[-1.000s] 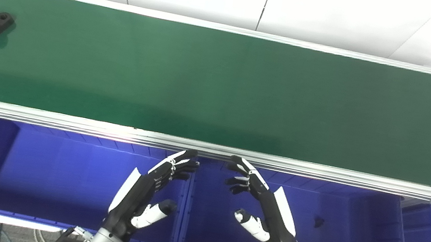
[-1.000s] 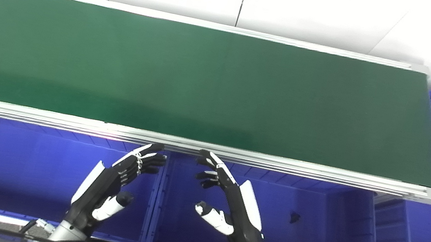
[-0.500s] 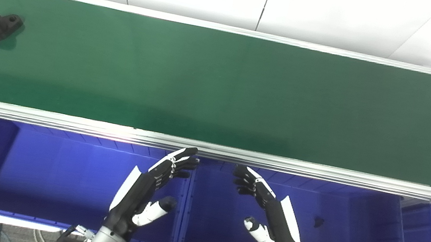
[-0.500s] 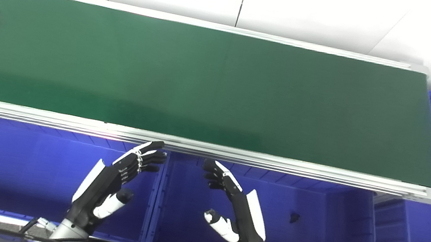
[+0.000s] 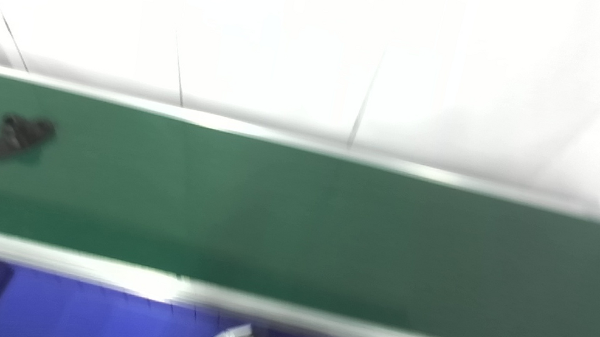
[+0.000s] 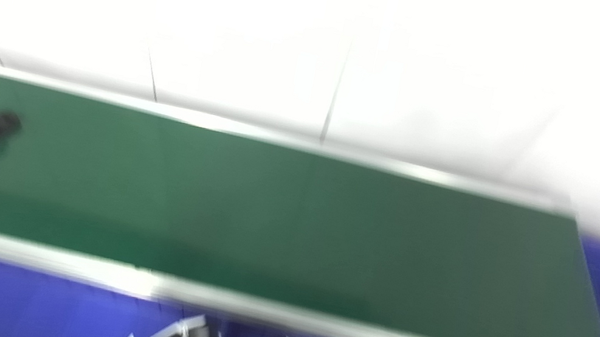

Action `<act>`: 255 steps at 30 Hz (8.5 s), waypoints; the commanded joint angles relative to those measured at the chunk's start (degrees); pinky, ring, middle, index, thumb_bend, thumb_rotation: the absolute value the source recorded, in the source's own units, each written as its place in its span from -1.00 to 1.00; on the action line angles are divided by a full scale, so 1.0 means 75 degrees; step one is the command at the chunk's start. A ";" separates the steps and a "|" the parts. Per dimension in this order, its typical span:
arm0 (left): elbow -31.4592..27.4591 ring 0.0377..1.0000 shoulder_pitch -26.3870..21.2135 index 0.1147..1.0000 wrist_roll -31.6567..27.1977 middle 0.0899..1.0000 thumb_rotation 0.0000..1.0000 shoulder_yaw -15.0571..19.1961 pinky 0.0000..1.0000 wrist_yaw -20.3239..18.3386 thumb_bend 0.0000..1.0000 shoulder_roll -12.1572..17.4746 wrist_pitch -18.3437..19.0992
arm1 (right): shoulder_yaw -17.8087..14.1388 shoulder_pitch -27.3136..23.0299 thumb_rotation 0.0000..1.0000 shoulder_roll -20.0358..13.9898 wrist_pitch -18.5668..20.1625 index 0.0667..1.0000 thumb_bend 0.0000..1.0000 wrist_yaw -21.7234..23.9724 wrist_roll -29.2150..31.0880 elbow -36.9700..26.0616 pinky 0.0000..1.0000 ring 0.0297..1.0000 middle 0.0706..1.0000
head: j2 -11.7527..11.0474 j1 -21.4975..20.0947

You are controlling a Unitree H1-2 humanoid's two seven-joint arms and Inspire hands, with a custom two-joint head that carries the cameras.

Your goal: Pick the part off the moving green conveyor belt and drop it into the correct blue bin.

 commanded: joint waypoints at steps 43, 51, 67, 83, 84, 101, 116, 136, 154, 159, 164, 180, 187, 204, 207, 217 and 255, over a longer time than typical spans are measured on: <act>0.0486 0.51 -0.0608 0.54 0.0245 0.49 0.77 -0.0288 0.46 0.0567 0.60 -0.0353 -0.0291 | -0.0066 -0.0587 1.00 -0.0295 -0.0419 0.67 0.84 -0.0018 0.0225 0.0253 0.23 0.42 0.58 | 0.0290 0.1397; 0.0496 0.50 -0.0614 0.53 0.0203 0.48 0.75 -0.0260 0.44 0.0513 0.61 -0.0349 -0.0291 | 0.0043 -0.0613 1.00 -0.0399 -0.0419 0.68 0.85 -0.0108 0.0114 0.0035 0.15 0.36 0.57 | 0.0334 0.1364; 0.0327 0.49 -0.0543 0.53 0.0446 0.49 0.79 -0.0267 0.37 0.0508 0.61 -0.0512 -0.0265 | 0.1254 -0.0886 1.00 -0.1808 -0.0419 0.56 0.76 -0.1646 -0.0843 -0.1614 0.08 0.29 0.51 | 0.0446 0.1507; 0.0333 0.49 -0.0591 0.53 0.0524 0.49 0.81 -0.0301 0.36 0.0543 0.59 -0.0518 -0.0289 | 0.1925 -0.1335 0.92 -0.2553 -0.0419 0.71 0.71 -0.2442 -0.0686 -0.3376 0.06 0.37 0.58 | 0.0462 0.1511; 0.0331 0.48 -0.0589 0.54 0.0537 0.50 0.82 -0.0296 0.35 0.0542 0.59 -0.0517 -0.0288 | 0.1909 -0.1376 0.93 -0.2555 -0.0419 0.71 0.70 -0.2464 -0.0656 -0.3450 0.10 0.37 0.57 | 0.0462 0.1511; 0.0330 0.47 -0.0598 0.54 0.0516 0.51 0.80 -0.0292 0.32 0.0503 0.57 -0.0547 -0.0286 | 0.1156 -0.3008 0.90 -0.1883 -0.0419 0.82 0.67 -0.1944 -0.0512 -0.3451 0.17 0.51 0.68 | 0.0488 0.1477; 0.0369 0.50 -0.0655 0.56 0.0504 0.50 0.80 -0.0264 0.37 0.0438 0.59 -0.0550 -0.0270 | 0.1246 -0.5322 1.00 -0.1461 -0.0419 0.75 0.76 -0.1881 -0.2132 -0.1723 0.82 0.73 0.71 | 0.0464 0.1435; 0.0676 0.49 -0.0809 0.55 0.0708 0.52 0.82 -0.0250 0.36 0.0537 0.63 -0.0880 -0.0276 | 0.2341 -0.7037 1.00 -0.0414 -0.0419 0.76 0.79 -0.2200 -0.2928 0.0575 0.87 0.65 0.67 | 0.0409 0.1752; 0.0735 0.45 -0.0837 0.53 0.0798 0.50 0.82 -0.0357 0.30 0.0692 0.62 -0.1069 -0.0290 | 0.2719 -0.7782 0.97 0.0830 -0.0418 0.79 0.74 -0.1710 -0.2686 0.1978 0.75 0.62 0.66 | 0.0478 0.1893; 0.0648 0.47 -0.0782 0.54 0.0877 0.51 0.83 -0.0382 0.32 0.0695 0.61 -0.1051 -0.0286 | 0.2559 -0.7836 0.96 0.1096 -0.0418 0.77 0.74 -0.1434 -0.2757 0.2309 0.69 0.59 0.66 | 0.0524 0.1860; 0.0551 0.47 -0.0717 0.55 0.0864 0.51 0.85 -0.0400 0.33 0.0646 0.61 -0.1006 -0.0283 | 0.2492 -0.7874 0.92 0.1171 -0.0418 0.75 0.71 -0.1413 -0.2810 0.2504 0.65 0.59 0.65 | 0.0549 0.1851; 0.0507 0.45 -0.0632 0.54 0.0928 0.51 0.84 -0.0503 0.30 0.0732 0.59 -0.1037 -0.0291 | 0.2608 -0.8314 0.77 0.1477 -0.0419 0.74 0.67 -0.1336 -0.2634 0.3512 0.55 0.55 0.65 | 0.0601 0.1987; 0.0496 0.47 -0.0592 0.55 0.1011 0.51 0.85 -0.0539 0.33 0.0756 0.60 -0.1136 -0.0286 | 0.2836 -0.8694 0.79 0.1631 -0.0419 0.75 0.67 -0.1450 -0.2686 0.4189 0.54 0.55 0.66 | 0.0617 0.2069; 0.0447 0.52 -0.0505 0.55 0.1184 0.55 0.85 -0.0665 0.37 0.0835 0.62 -0.1408 -0.0257 | 0.3384 -0.9311 0.68 0.2223 -0.0419 0.73 0.71 -0.1632 -0.2755 0.5625 0.52 0.51 0.61 | 0.0707 0.2378; 0.0454 0.52 -0.0486 0.55 0.1238 0.55 0.86 -0.0718 0.38 0.0886 0.62 -0.1465 -0.0267 | 0.3439 -0.9322 0.67 0.2295 -0.0419 0.73 0.71 -0.1648 -0.2769 0.5803 0.51 0.52 0.61 | 0.0737 0.2464; 0.0358 0.51 -0.0395 0.55 0.1214 0.53 0.86 -0.0837 0.38 0.0952 0.66 -0.1526 -0.0268 | 0.3491 -0.9230 0.65 0.2476 -0.0419 0.63 0.67 -0.2138 -0.3182 0.6197 0.28 0.40 0.53 | 0.0833 0.2434; 0.0013 0.52 -0.0048 0.57 0.1250 0.53 0.85 -0.0944 0.41 0.0838 0.58 -0.1459 -0.0212 | 0.3160 -0.9498 0.46 0.2653 -0.0418 0.33 0.63 -0.2245 -0.4119 0.8180 0.33 0.37 0.40 | 0.0978 0.2418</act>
